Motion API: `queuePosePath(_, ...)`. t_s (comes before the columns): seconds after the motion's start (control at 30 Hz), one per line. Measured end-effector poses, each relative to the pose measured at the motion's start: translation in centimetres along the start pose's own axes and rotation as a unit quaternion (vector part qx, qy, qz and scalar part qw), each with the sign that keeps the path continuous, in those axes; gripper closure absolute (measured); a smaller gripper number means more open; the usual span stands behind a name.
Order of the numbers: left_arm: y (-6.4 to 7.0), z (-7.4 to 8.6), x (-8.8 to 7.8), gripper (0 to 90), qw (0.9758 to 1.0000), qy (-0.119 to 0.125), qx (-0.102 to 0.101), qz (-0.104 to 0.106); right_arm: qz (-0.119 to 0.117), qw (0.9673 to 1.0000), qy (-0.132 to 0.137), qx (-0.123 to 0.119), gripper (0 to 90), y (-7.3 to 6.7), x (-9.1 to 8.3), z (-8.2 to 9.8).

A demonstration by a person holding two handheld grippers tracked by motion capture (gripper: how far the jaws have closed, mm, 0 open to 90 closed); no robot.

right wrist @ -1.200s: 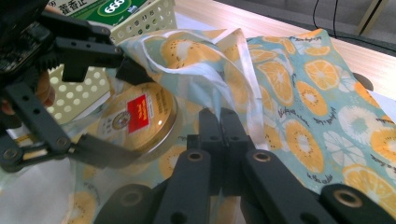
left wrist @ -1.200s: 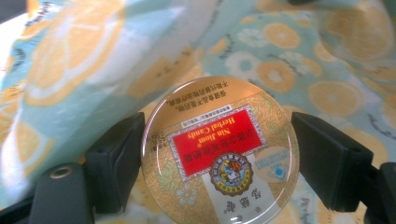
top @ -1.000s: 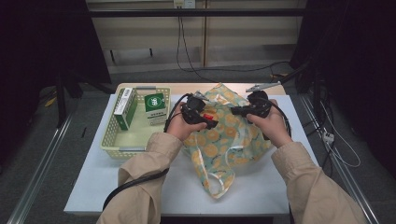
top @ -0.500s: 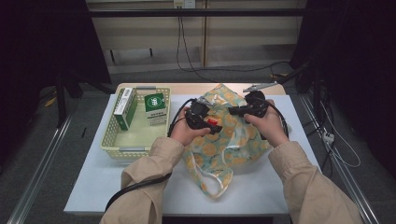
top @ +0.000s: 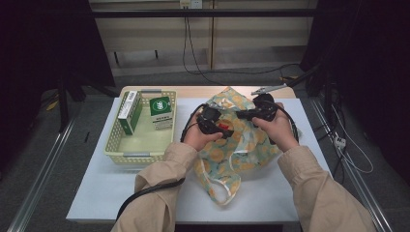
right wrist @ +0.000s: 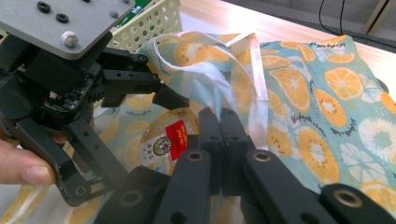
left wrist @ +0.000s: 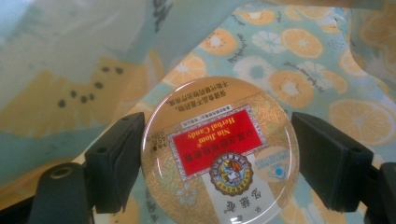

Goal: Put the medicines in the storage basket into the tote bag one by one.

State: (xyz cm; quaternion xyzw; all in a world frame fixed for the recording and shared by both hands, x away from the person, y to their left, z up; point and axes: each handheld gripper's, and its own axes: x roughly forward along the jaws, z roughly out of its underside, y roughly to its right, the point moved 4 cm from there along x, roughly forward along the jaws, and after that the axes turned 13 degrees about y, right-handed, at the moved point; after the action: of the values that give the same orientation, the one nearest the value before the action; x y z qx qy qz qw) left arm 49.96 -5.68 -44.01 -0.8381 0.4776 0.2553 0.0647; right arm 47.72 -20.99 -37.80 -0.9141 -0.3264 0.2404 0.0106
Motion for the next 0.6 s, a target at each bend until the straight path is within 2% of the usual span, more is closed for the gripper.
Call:
queuePosePath(0.03, -0.1, 0.0, 0.0, 20.6, 1.0, 0.0, 0.002, 0.007, 0.001, 1.0, -0.001, -0.001, 90.0, 0.0, 0.1, 0.1)
queuePosePath(0.23, -0.5, 0.2, 0.0, 20.6, 1.0, 0.001, -0.003, 0.005, 0.005, 1.0, -0.006, 0.003, 90.0, 0.2, 0.7, 0.3)
queuePosePath(0.3, -0.6, 0.2, -0.1, 20.6, 1.0, 0.0, -0.001, -0.006, 0.007, 0.9999, -0.01, 0.004, 90.0, 0.5, 1.2, 0.6)
queuePosePath(0.33, -0.7, 0.3, -0.2, 20.6, 1.0, -0.001, -0.001, 0.001, 0.01, 0.9999, -0.011, 0.006, 90.0, 0.7, 1.4, 0.7)
queuePosePath(0.6, -1.2, 0.5, 0.3, 20.6, 1.0, 0.003, -0.002, -0.007, 0.022, 0.9995, -0.014, 0.019, 90.0, 1.7, 2.9, 1.4)
